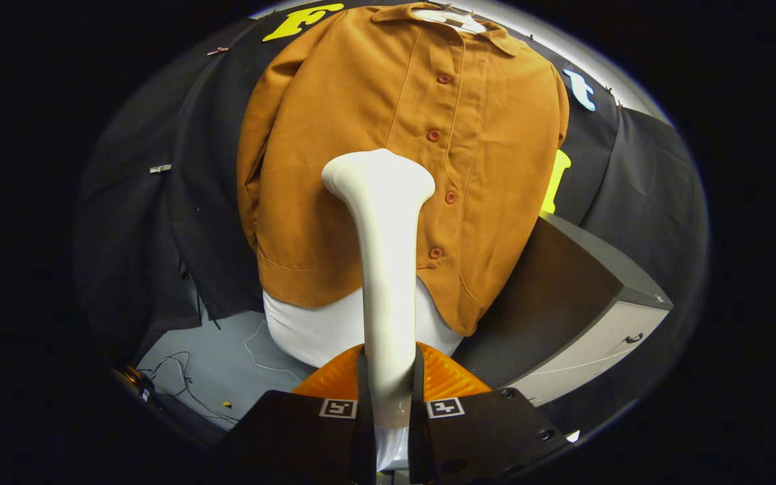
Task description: Iron the clothes twice with a garment steamer, once on the left side and once on the right side.
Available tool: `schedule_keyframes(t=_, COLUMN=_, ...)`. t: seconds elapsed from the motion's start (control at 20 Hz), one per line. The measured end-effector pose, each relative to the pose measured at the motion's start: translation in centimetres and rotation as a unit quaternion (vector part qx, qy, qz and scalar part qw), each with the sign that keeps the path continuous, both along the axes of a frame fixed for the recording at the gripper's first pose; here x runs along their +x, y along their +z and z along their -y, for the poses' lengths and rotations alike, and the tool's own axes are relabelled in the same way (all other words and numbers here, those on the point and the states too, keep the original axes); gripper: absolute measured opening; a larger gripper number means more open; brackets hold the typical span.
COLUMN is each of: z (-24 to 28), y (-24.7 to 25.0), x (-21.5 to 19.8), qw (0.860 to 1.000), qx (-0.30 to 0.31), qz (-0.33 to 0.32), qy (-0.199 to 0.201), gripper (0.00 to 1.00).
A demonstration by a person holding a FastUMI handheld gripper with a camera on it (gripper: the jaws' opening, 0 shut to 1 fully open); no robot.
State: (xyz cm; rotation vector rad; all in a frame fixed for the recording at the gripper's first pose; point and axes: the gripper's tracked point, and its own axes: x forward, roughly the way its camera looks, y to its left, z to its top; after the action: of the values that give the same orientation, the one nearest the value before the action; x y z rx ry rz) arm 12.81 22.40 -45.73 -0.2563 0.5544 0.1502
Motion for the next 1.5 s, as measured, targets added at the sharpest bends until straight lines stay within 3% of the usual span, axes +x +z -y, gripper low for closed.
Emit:
schedule_keyframes(t=0.7, z=4.7, y=14.0, x=-2.8, qw=0.995, qx=0.062, qz=0.077, qy=-0.013, gripper=0.22)
schedule_keyframes(t=1.5, z=11.5, y=30.0, x=-4.3, qw=0.977, qx=0.113, qz=0.176, qy=-0.053, gripper=0.22)
